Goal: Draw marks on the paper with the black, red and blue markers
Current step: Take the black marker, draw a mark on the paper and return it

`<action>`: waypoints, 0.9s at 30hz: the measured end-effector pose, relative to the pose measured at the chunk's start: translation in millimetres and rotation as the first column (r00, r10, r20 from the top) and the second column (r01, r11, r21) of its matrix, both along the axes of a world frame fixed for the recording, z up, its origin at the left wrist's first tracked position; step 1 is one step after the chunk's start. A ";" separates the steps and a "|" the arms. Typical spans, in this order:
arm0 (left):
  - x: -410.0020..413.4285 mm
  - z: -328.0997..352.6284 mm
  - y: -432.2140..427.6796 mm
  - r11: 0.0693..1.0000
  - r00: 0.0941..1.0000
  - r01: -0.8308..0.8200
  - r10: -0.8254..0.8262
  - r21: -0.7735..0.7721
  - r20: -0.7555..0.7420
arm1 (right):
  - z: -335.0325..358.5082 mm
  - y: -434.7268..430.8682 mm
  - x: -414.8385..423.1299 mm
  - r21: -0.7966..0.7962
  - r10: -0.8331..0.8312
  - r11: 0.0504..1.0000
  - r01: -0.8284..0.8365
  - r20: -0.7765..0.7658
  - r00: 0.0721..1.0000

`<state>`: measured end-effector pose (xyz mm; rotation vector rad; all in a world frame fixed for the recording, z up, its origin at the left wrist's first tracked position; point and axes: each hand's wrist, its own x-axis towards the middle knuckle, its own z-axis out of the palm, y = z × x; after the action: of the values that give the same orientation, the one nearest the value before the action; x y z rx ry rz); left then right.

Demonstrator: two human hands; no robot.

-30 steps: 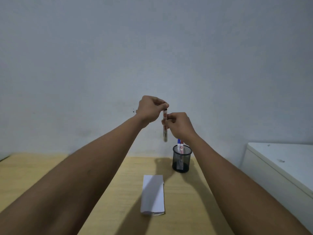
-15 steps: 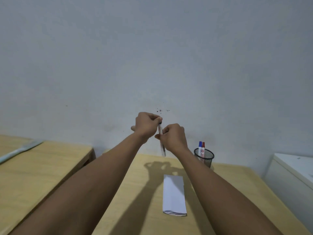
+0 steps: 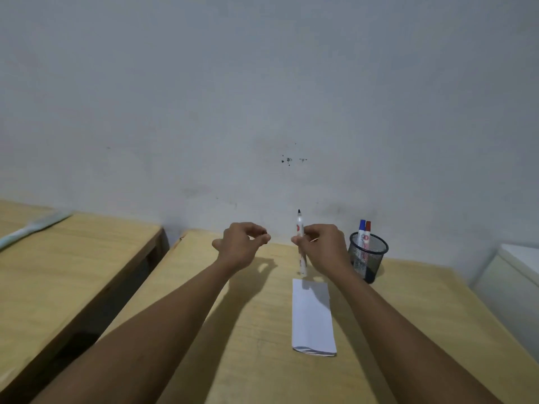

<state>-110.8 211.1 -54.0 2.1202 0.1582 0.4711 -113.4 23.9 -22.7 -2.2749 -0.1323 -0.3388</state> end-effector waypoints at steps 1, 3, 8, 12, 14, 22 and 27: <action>-0.5 -11.0 -0.2 0.999 1.000 0.013 -0.012 0.053 -0.028 | -3.3 -3.3 0.4 0.048 0.023 0.999 -0.022 0.000 1.000; -1.9 -30.0 -1.1 0.991 0.997 0.036 -0.028 0.129 -0.066 | -8.1 -7.4 0.3 0.152 0.065 0.987 -0.060 -0.028 0.997; -6.4 -60.9 -3.1 0.978 0.990 0.080 -0.056 0.194 -0.129 | -18.5 -16.3 2.5 0.283 0.132 0.953 -0.106 -0.074 0.989; -6.4 -61.7 -5.1 0.960 0.979 0.120 -0.073 0.254 -0.188 | -21.0 -21.0 3.6 0.425 0.207 0.896 -0.127 -0.148 0.967; -10.0 -60.0 -5.5 0.936 0.983 0.114 -0.058 0.333 -0.172 | -21.0 -23.1 3.2 0.588 0.261 0.804 -0.090 -0.213 0.942; -73.2 -50.9 -31.1 0.715 0.904 0.360 -0.426 0.600 -0.035 | -50.4 -32.2 -0.6 0.681 0.305 0.727 -0.082 -0.214 0.928; -67.1 -56.6 -29.2 0.480 0.829 0.510 -0.495 0.714 -0.259 | -75.0 -35.5 11.4 0.446 0.225 0.887 -0.122 -0.186 0.956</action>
<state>-177.9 181.9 -110.6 2.8374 -0.8097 0.1454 -102.0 -11.6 -97.7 -1.8273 -0.1257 0.0026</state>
